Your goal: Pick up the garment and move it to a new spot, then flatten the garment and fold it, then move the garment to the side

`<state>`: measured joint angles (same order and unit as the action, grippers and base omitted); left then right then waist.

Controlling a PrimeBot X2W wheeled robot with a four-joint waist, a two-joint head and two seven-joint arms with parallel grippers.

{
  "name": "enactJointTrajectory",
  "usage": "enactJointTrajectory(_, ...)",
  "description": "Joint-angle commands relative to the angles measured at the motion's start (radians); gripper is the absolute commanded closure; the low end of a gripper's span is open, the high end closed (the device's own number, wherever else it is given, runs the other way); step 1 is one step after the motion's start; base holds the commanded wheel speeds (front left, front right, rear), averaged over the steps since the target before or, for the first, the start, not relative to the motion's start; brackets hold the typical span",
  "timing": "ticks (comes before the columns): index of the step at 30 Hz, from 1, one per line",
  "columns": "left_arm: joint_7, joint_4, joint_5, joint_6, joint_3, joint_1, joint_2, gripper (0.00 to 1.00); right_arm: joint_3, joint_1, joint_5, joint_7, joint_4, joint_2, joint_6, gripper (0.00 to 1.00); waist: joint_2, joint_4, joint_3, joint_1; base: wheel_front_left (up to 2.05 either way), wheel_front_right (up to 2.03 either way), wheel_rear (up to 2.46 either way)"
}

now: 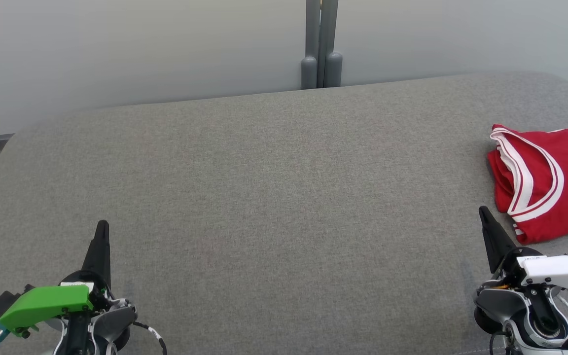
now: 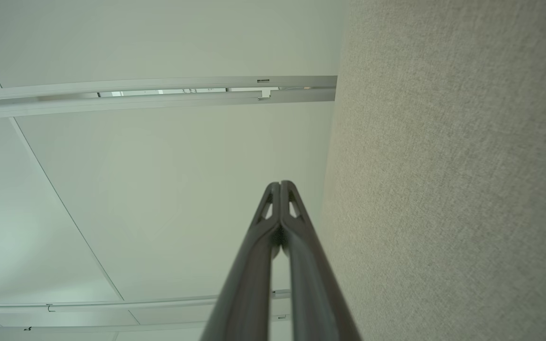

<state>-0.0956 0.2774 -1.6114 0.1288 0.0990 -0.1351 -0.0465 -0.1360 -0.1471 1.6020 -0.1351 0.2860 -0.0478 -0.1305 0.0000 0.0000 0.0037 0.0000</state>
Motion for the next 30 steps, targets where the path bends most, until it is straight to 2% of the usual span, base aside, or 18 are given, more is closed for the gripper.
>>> enactJointTrajectory(1,-0.004,-0.003,-0.001,0.005,0.004,-0.013,-0.007,1.0,-0.001,-0.003,0.007,-0.001,-0.005,-0.005,0.0,1.0,0.0,0.0,0.0,0.0,0.0,0.0,0.0)
enactJointTrajectory(30,-0.004,-0.003,-0.001,0.005,0.004,-0.013,-0.007,1.0,-0.001,-0.003,0.007,-0.001,-0.005,-0.005,0.0,1.0,0.0,0.0,0.0,0.0,0.0,0.0,0.0)
